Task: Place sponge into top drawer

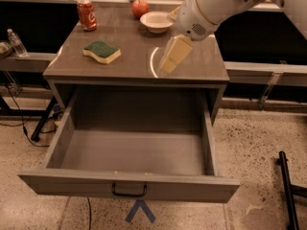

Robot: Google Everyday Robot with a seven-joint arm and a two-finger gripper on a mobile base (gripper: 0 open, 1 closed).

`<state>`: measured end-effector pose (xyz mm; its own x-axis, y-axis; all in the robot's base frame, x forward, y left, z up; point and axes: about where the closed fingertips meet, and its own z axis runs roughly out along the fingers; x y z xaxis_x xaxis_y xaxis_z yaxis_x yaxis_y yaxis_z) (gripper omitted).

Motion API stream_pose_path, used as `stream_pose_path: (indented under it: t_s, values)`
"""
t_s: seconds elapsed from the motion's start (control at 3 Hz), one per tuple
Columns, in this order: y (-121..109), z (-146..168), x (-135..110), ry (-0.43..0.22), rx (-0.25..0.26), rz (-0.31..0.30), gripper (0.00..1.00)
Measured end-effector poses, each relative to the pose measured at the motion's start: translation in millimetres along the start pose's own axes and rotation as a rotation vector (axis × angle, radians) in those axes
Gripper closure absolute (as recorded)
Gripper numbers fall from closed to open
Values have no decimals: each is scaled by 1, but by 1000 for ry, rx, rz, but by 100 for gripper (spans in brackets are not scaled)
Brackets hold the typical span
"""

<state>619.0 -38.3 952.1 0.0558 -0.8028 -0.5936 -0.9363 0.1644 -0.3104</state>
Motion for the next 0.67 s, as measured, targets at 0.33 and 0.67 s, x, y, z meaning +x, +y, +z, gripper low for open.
stream_pose_path:
  t_s: [0.33, 0.67]
  values:
    - [-2, 19, 6, -9, -6, 59, 0]
    - [-23, 83, 5, -89, 44, 178, 0]
